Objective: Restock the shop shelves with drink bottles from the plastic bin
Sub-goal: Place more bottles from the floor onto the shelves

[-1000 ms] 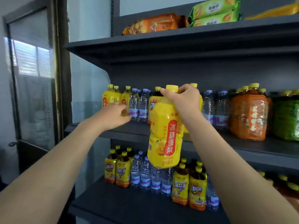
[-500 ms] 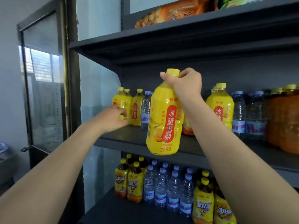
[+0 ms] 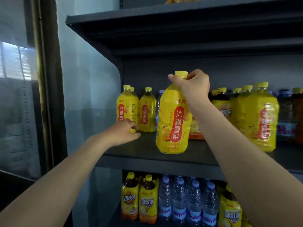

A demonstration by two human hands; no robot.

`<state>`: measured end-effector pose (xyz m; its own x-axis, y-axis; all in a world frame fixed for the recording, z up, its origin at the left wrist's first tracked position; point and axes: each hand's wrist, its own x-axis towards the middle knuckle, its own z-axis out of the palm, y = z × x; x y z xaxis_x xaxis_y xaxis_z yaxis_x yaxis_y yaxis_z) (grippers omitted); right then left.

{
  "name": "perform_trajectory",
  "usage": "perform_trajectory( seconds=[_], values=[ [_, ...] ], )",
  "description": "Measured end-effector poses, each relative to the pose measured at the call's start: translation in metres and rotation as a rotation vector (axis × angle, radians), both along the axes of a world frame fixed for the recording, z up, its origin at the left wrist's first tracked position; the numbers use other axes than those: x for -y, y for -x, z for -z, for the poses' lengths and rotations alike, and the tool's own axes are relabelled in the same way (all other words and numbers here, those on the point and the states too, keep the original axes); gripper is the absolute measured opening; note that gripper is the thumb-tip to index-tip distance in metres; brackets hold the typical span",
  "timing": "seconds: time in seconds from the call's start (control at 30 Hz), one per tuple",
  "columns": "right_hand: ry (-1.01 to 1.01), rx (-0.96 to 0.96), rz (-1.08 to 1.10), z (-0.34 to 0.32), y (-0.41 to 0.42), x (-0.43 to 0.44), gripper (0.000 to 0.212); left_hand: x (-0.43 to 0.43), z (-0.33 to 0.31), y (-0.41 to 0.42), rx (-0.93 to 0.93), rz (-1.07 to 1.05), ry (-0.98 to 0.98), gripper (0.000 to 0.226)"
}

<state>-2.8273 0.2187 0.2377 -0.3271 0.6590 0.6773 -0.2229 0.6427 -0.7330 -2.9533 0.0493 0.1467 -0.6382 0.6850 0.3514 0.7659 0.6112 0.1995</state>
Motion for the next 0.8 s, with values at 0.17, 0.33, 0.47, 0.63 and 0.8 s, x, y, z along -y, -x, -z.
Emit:
perform_trajectory(
  seconds=[0.17, 0.33, 0.47, 0.63, 0.8],
  values=[
    [0.013, 0.010, 0.076, 0.000, 0.045, 0.013, 0.054, 0.008, 0.011, 0.042, 0.115, 0.164, 0.069, 0.035],
    [-0.010, 0.035, 0.127, 0.002, 0.093, 0.020, 0.049, 0.010, 0.019, 0.071, 0.233, 0.272, 0.171, 0.043],
    [-0.031, 0.031, 0.173, 0.007, 0.135, 0.020, 0.048, 0.010, 0.029, 0.088, 0.266, 0.338, 0.240, 0.047],
    [-0.038, 0.039, 0.235, 0.010, 0.173, 0.014, 0.049, 0.008, 0.035, 0.092, 0.297, 0.402, 0.329, 0.055],
    [-0.006, 0.070, 0.217, 0.013, 0.191, 0.006, 0.052, 0.006, 0.036, 0.095, 0.259, 0.421, 0.364, 0.057]
  ],
)
